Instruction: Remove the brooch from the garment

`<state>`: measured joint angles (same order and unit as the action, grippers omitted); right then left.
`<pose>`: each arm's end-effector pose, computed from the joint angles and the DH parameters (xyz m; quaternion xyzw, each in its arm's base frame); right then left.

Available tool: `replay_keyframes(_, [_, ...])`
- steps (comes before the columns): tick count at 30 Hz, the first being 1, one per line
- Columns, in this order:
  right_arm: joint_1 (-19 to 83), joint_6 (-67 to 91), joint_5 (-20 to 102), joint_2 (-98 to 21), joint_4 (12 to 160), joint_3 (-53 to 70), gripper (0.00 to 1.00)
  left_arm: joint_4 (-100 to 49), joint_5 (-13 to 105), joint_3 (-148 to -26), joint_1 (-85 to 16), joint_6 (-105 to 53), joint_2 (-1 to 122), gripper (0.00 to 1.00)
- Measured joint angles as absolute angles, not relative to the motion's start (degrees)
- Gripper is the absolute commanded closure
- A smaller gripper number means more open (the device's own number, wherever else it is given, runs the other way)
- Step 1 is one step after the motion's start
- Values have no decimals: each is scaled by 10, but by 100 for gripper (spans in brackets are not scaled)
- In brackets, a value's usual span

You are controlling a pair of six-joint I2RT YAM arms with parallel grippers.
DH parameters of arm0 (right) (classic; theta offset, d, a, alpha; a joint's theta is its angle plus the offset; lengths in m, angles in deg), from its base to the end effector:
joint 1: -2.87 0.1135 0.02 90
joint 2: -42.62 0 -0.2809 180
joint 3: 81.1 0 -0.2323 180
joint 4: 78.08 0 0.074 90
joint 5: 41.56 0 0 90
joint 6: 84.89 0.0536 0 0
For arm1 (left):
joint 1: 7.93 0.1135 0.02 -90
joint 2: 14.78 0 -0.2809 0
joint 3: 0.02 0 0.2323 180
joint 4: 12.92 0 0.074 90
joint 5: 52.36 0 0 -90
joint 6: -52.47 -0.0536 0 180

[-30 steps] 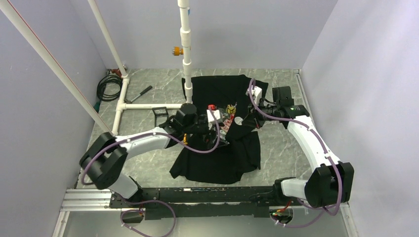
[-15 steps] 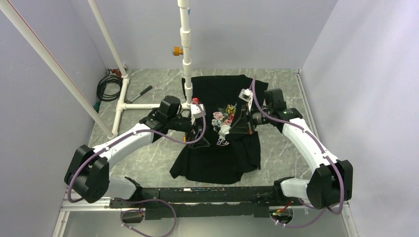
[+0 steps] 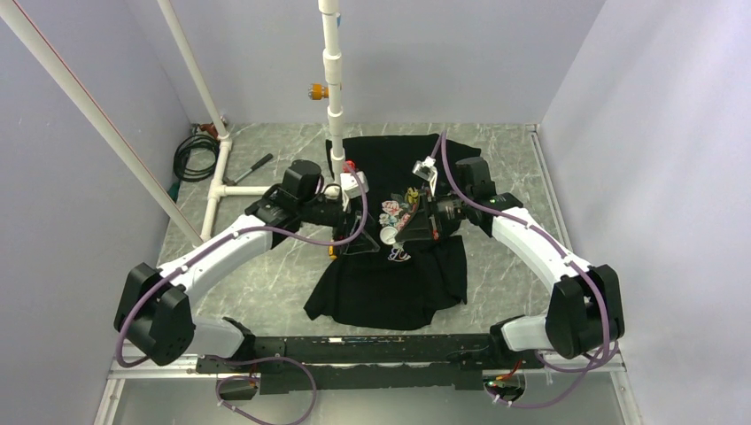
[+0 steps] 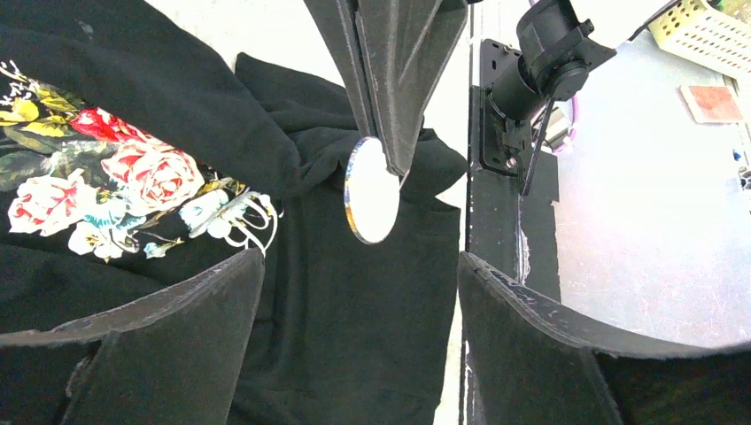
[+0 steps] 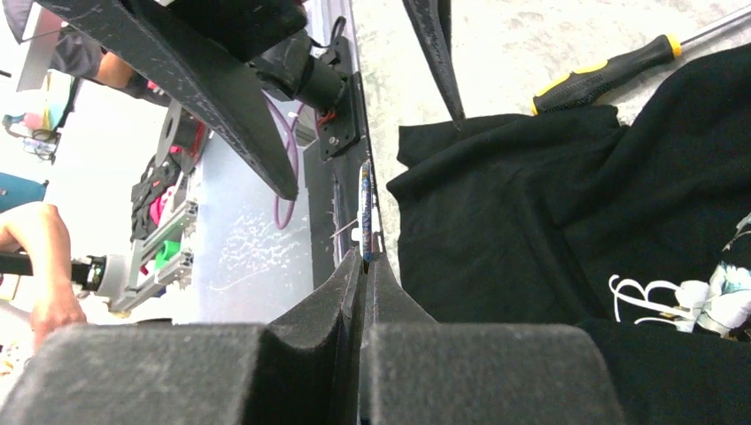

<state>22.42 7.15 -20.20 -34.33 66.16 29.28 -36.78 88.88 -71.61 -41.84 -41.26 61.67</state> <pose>0.2239 0.1325 0.2936 -0.3371 0.7147 0.5696 0.2260 0.2090 -0.1909 0.3152 0.4589 0.6632 -0.4788 0.3468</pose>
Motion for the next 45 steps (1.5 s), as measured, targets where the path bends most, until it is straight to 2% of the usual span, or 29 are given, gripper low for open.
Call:
replay_keyframes(14, [224, 101, -222, -356, 695, 295, 100, -278, 920, -720, -418, -320, 652, 38])
replay_keyframes(19, [224, 117, -224, -356, 710, 301, 100, -278, 917, -720, -418, -323, 652, 37])
replay_keyframes(25, [225, 134, -226, -356, 721, 302, 100, -283, 907, -720, -433, -339, 652, 42])
replay_keyframes(30, [225, 146, -228, -356, 731, 302, 100, -298, 896, -731, -444, -353, 654, 50])
replay_keyframes(36, [225, 145, -227, -356, 731, 302, 100, -298, 891, -735, -447, -353, 655, 64])
replay_keyframes(45, [225, 136, -228, -356, 730, 302, 100, -298, 887, -735, -447, -349, 658, 76])
